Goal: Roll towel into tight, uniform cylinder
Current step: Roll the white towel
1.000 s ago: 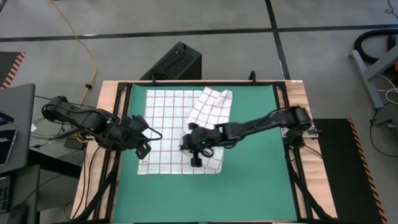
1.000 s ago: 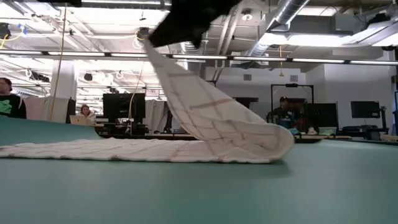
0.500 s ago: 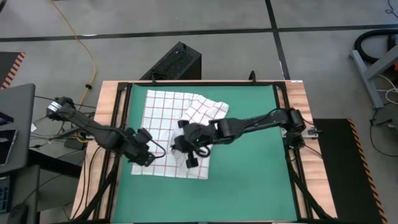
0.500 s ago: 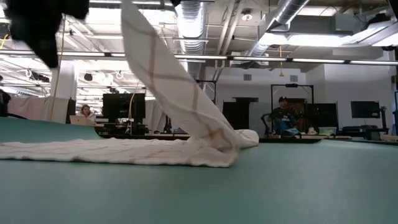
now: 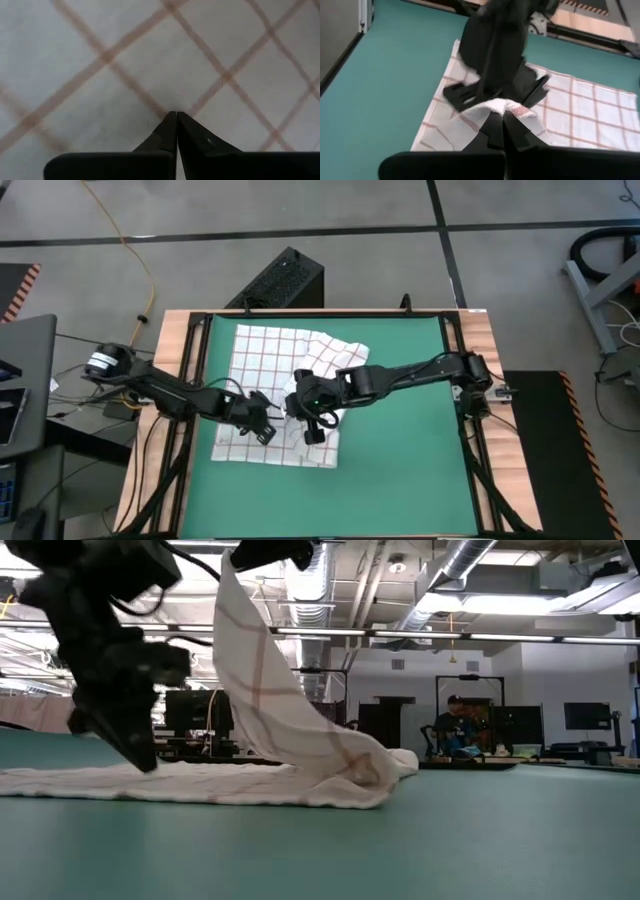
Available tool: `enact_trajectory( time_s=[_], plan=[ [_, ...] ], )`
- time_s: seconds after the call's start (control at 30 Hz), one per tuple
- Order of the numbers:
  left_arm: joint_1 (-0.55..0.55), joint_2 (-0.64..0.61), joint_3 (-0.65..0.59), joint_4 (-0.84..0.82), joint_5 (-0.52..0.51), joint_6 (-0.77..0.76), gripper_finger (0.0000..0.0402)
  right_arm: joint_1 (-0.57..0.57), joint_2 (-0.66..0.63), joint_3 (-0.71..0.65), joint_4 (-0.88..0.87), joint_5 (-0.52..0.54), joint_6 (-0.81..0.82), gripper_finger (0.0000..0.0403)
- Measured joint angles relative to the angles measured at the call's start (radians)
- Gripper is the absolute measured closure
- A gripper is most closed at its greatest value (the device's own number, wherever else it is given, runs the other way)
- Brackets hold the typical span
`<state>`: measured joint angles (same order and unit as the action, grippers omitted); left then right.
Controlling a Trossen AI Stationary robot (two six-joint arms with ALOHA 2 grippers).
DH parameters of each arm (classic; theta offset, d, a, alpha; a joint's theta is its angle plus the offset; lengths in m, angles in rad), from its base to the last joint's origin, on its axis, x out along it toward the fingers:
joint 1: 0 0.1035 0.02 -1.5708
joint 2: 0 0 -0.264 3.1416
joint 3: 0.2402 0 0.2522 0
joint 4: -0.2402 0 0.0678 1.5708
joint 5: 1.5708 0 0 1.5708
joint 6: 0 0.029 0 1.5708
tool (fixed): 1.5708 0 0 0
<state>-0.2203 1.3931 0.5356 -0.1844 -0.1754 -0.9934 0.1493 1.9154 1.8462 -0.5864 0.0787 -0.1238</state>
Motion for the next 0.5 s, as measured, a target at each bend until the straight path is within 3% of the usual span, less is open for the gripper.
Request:
enact_trajectory(
  time_s=[0.3,0.5],
  plan=[
    [0.059,0.306,0.163,0.223,0.108,0.136,0.0401,0.006,-0.078,0.0,-0.079,0.058,0.014,0.0402],
    [0.087,0.288,0.309,0.017,0.119,0.151,0.0401,0.01,-0.105,0.0,-0.193,0.081,0.045,0.0402]
  ],
)
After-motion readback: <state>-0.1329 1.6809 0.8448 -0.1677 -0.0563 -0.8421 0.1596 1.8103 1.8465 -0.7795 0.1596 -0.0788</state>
